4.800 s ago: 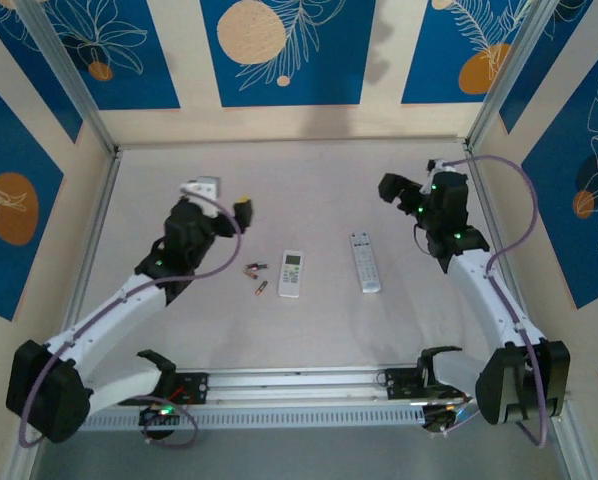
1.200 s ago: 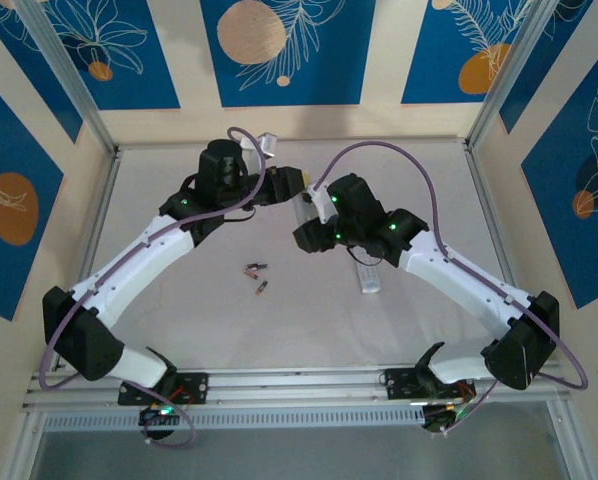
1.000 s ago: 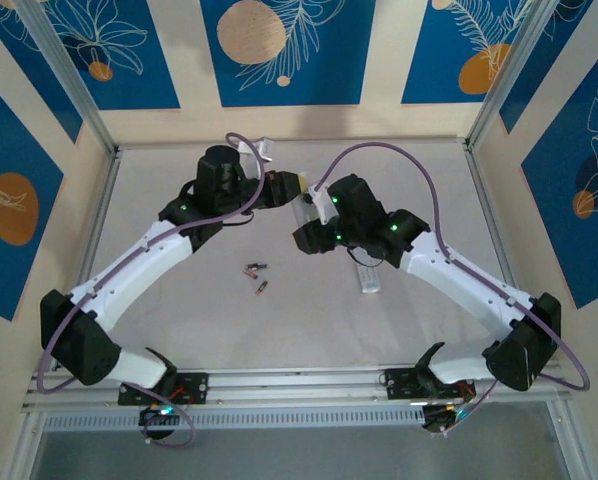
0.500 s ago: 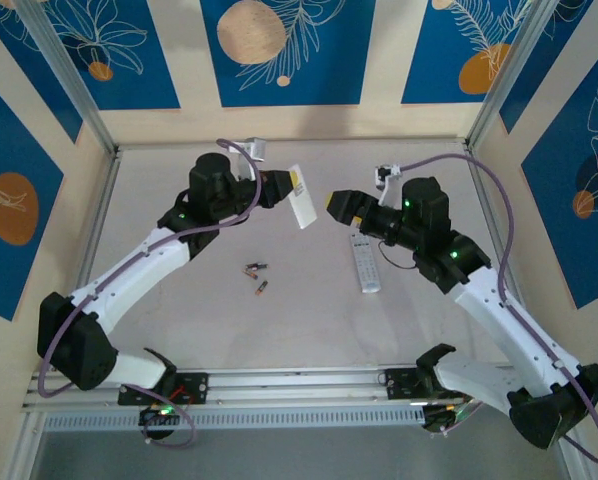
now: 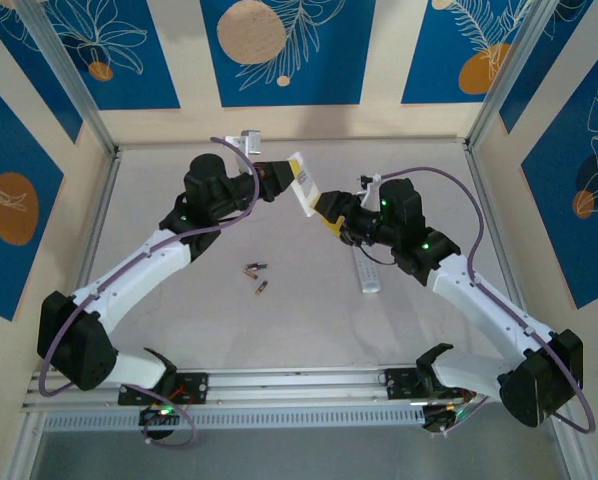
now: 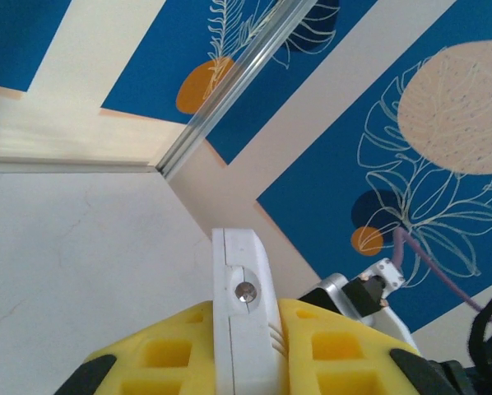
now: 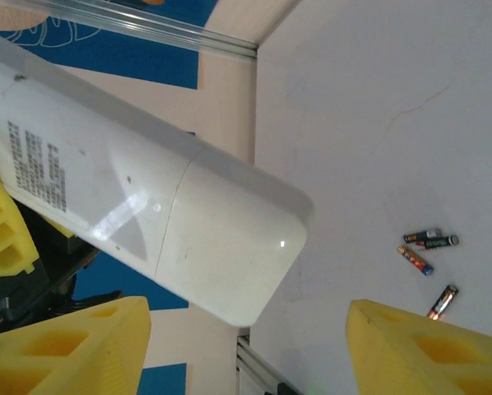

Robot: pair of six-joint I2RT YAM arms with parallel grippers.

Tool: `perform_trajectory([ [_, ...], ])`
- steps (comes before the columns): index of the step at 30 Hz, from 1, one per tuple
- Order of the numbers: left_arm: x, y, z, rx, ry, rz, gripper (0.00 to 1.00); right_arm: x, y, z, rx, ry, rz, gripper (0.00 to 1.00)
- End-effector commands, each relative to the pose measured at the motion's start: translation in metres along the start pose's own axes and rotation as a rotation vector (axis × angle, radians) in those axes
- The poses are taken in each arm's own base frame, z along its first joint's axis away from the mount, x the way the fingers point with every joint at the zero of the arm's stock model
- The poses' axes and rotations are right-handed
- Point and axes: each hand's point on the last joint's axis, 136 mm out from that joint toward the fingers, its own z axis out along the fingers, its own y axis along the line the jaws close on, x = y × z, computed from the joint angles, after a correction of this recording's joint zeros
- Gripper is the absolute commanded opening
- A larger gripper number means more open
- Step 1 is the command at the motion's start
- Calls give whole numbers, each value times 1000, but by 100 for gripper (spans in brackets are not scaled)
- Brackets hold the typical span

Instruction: Load the batteries into the remote control

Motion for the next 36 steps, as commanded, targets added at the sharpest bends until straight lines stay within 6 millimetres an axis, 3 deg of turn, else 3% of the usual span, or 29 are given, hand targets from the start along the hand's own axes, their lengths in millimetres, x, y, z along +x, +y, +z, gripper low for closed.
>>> perform_trajectory([
  [1, -10, -12, -3, 62, -35, -47, 0, -6, 10, 1, -72, -2, 19, 62],
  [9, -12, -22, 2, 152, -49, -164, 0, -10, 12, 6, -106, 4, 10, 51],
  [14, -21, -22, -2, 159, -78, -180, 0, -6, 3, 5, -87, 10, 16, 30],
  [22, -42, -16, -11, 186, -168, -234, 0, -2, -3, -1, -85, 7, 4, 27],
  [29, -63, 23, -25, 84, -261, -242, 0, 2, -9, -9, -99, 0, 2, 4],
  [36, -59, 47, -38, -23, -253, -208, 0, -5, -15, -23, -91, -51, -43, 2],
])
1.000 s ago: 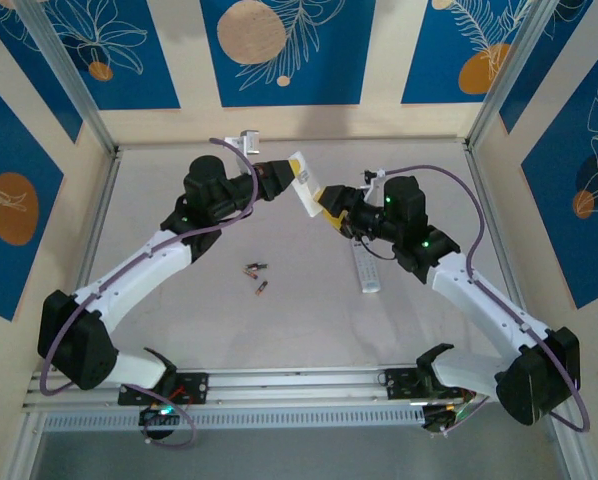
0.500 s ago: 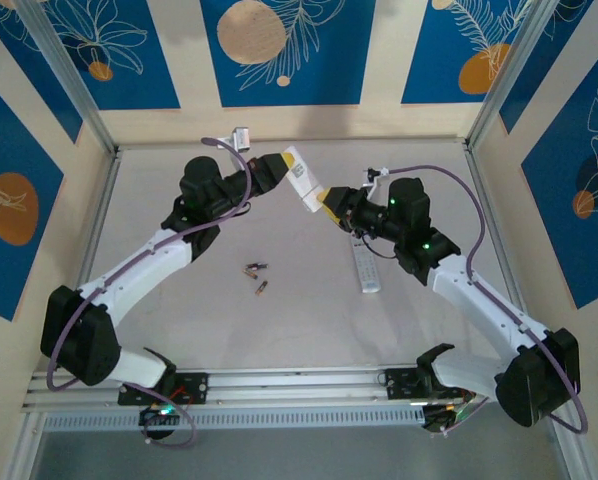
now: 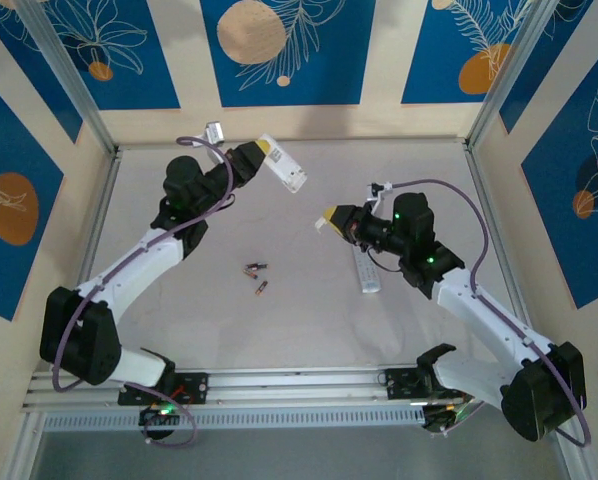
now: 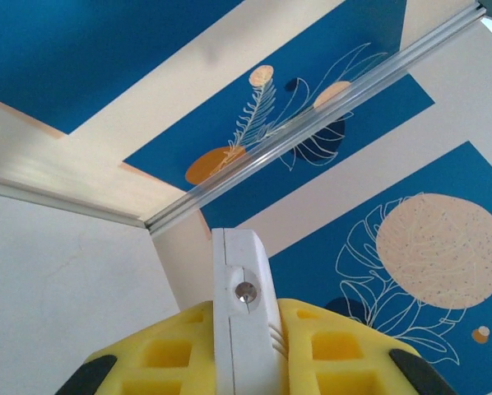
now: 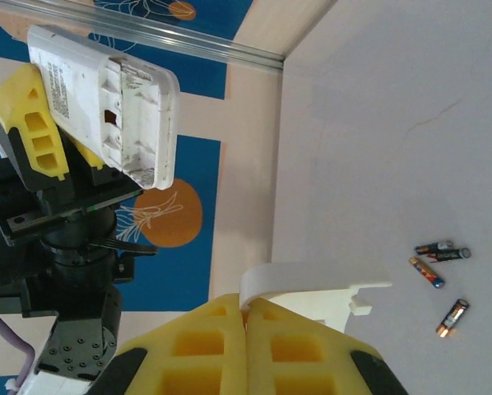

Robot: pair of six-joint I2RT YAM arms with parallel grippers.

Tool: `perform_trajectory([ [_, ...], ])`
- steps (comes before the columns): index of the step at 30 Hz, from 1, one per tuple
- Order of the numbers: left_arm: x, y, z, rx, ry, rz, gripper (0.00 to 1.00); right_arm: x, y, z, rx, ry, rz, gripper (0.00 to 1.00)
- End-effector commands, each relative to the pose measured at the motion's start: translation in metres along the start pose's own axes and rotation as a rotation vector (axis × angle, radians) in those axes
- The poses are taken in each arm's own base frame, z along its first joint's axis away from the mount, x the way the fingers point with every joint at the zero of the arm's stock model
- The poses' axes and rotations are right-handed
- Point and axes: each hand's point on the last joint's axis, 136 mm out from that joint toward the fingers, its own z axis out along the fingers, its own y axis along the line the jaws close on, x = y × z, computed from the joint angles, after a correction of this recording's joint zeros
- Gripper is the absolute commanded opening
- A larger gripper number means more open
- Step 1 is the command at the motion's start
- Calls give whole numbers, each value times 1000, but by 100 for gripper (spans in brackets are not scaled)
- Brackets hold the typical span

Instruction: Load the batteries into the remote control

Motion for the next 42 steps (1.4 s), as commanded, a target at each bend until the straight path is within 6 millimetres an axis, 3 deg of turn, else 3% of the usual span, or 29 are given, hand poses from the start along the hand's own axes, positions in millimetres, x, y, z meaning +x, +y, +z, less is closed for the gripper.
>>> perform_trajectory([
  [1, -10, -5, -16, -12, -38, 62, 0, -7, -5, -8, 19, -28, -58, 2],
  [6, 6, 2, -35, -79, 25, 102, 0, -31, -48, 14, 116, 14, -144, 2],
  [14, 25, 8, -57, -98, 64, 91, 0, -56, -99, 98, 164, 139, -188, 2],
  [20, 29, 8, -58, -91, 84, 90, 0, -47, -137, 159, 197, 219, -163, 2],
  [24, 31, 10, -58, -95, 87, 86, 0, -38, -163, 178, 220, 230, -122, 4],
  [28, 31, 11, -56, -96, 89, 82, 0, -27, -195, 171, 281, 211, -75, 8],
  [32, 30, 12, -54, -97, 87, 79, 0, -24, -216, 141, 324, 145, -25, 13],
  [35, 29, 14, -51, -100, 88, 78, 0, -22, -220, 117, 332, 127, -1, 20],
  [39, 31, 16, -46, -101, 97, 76, 0, -17, -208, 89, 323, 114, -19, 41],
  [42, 38, 21, -42, -116, 126, 77, 0, -20, -172, 70, 311, 87, -161, 45],
])
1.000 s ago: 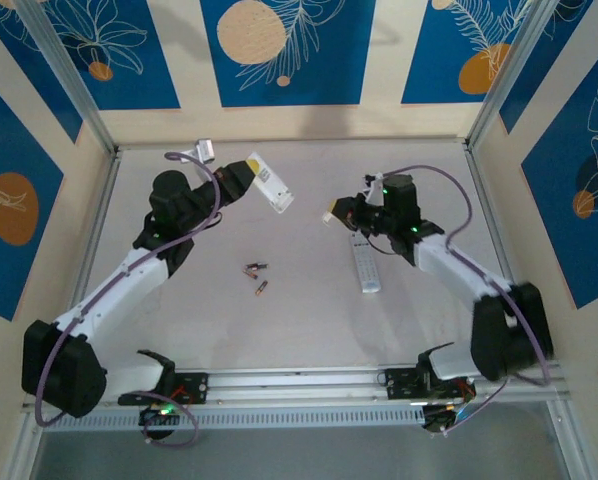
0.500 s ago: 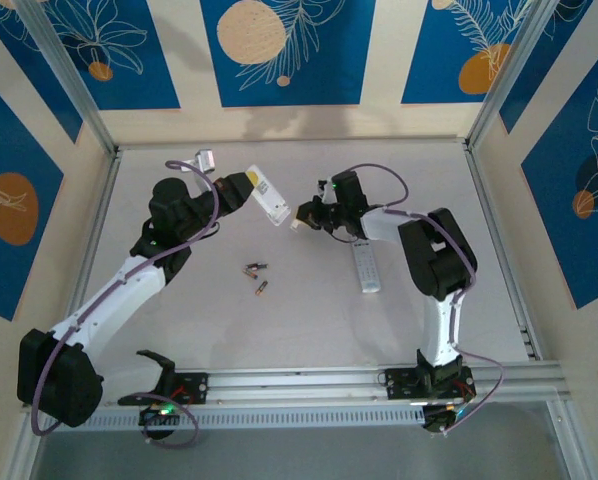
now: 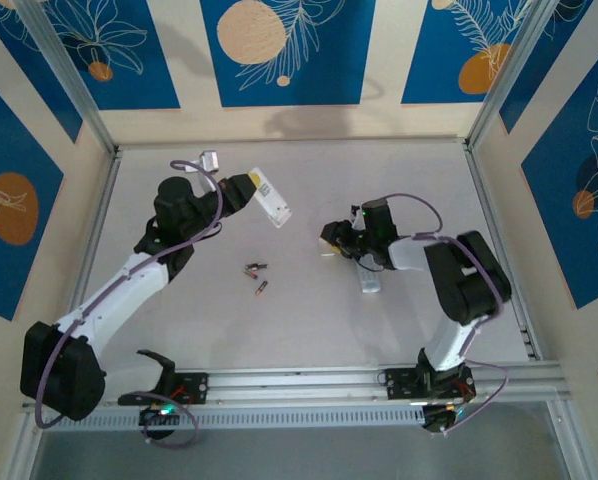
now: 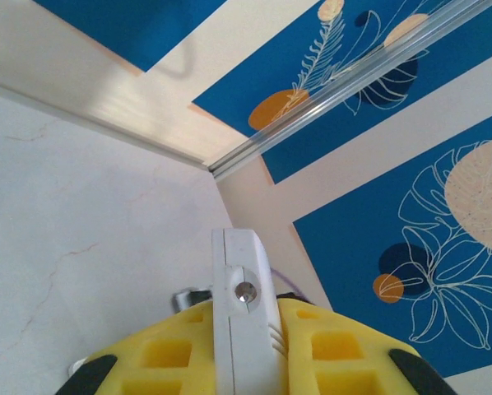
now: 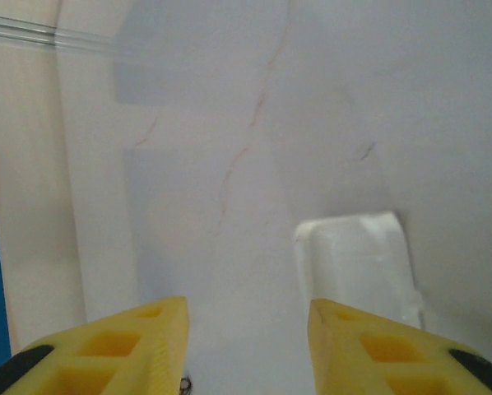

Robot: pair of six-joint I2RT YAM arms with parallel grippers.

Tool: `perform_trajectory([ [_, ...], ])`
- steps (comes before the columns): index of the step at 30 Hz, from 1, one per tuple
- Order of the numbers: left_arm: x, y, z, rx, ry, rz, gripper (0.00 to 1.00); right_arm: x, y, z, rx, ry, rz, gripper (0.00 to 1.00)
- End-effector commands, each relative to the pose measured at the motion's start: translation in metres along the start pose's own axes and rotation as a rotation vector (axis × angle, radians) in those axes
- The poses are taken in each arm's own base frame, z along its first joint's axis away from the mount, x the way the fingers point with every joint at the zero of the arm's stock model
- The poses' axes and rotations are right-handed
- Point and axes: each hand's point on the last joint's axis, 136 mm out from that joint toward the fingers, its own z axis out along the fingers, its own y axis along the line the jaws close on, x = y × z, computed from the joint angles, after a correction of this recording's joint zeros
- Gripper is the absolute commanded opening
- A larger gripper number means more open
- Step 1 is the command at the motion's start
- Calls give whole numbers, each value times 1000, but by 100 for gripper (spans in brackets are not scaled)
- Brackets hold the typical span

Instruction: Load the batteries into the remote control

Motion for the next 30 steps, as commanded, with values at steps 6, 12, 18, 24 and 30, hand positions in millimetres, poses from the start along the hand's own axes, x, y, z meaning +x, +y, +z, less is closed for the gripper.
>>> perform_trajectory([
  [6, 15, -15, 19, 47, 79, 47, 0, 20, 122, -81, -129, -220, -822, 100],
  [12, 31, -32, 31, 102, 148, 47, 0, 49, 179, -77, -212, -134, -1174, 99],
  [18, 35, -39, 30, 126, 154, 25, 0, 38, 198, -50, -209, -107, -1187, 86],
  [24, 35, -29, 23, 65, 139, 62, 21, 47, 203, -49, -227, -84, -1238, 45],
  [30, 14, -21, -23, -117, 58, 376, 94, 78, 145, -53, -102, 131, -1437, 36],
])
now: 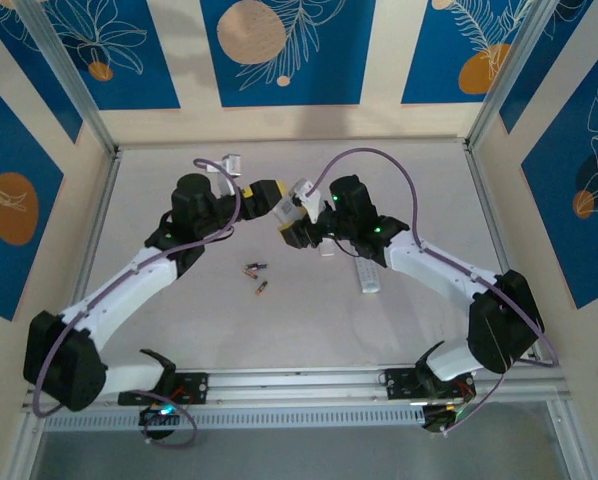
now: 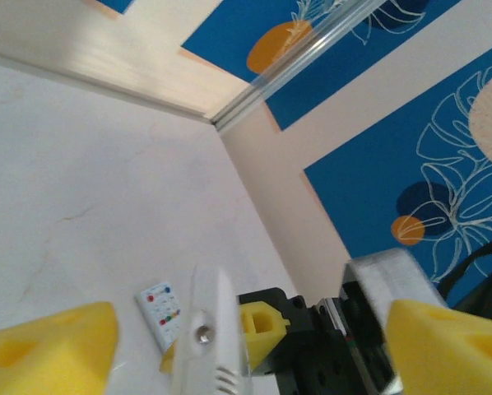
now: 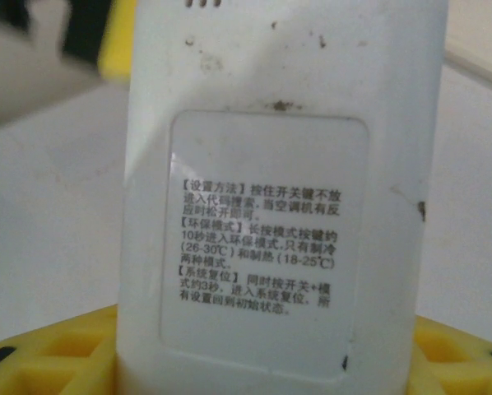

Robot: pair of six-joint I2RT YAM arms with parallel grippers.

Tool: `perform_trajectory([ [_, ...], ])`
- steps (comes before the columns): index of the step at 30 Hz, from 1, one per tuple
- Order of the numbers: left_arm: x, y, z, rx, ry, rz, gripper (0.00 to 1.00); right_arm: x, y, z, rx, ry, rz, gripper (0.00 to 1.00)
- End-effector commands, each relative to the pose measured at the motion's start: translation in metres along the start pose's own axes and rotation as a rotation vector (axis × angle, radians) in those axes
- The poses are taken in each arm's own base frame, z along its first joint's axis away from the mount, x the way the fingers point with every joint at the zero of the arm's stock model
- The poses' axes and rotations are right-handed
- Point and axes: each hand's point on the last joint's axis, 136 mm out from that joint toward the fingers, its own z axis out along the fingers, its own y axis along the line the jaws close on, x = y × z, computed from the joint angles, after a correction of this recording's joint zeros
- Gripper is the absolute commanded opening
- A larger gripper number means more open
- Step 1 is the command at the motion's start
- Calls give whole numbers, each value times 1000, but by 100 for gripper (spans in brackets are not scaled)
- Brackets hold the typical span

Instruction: Load the batteries into the remote control

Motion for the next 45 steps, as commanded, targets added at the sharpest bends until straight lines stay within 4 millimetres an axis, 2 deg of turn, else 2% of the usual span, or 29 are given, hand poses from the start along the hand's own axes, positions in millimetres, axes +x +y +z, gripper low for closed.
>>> perform_trajectory([
  [1, -18, 4, -46, -181, -56, 306, 97, 55, 23, -11, -62, 216, -250, 36],
  [4, -18, 16, -76, -316, -45, 496, 100, 113, 44, -12, -116, 392, -429, 36],
  [7, -6, 19, -87, -325, 0, 616, 100, 133, 75, -18, -275, 418, -432, 36],
  [10, 11, 22, -91, -295, 48, 684, 100, 153, 91, -14, -358, 472, -479, 38],
  [15, 24, 29, -98, -291, 58, 714, 100, 185, 94, -3, -408, 587, -517, 39],
  [20, 28, 34, -98, -297, 54, 707, 100, 198, 98, 13, -439, 611, -534, 45],
  [24, 31, 37, -96, -297, 63, 688, 100, 214, 92, 26, -415, 674, -541, 55],
  [27, 32, 38, -95, -297, 66, 680, 100, 218, 87, 31, -378, 696, -540, 68],
  [29, 32, 39, -96, -304, 64, 678, 100, 215, 87, 31, -359, 681, -542, 73],
  [32, 29, 39, -98, -313, 53, 677, 100, 198, 90, 27, -342, 621, -525, 76],
  [35, 21, 41, -104, -359, 18, 645, 100, 154, 92, 23, -281, 496, -416, 76],
  [37, 13, 47, -111, -427, -11, 591, 100, 109, 84, 22, -195, 359, -237, 75],
  [38, 10, 51, -115, -462, -16, 563, 100, 93, 76, 23, -151, 315, -122, 72],
  [40, 7, 61, -119, -522, -4, 507, 100, 68, 59, 29, -45, 291, 197, 57],
  [41, 6, 67, -121, -544, -1, 473, 100, 64, 55, 33, -11, 322, 348, 51],
  [42, 6, 71, -122, -557, 3, 438, 100, 67, 60, 39, -13, 395, 482, 50],
  [45, 6, 79, -124, -555, 13, 337, 100, 68, 70, 55, 51, 523, 503, 49],
])
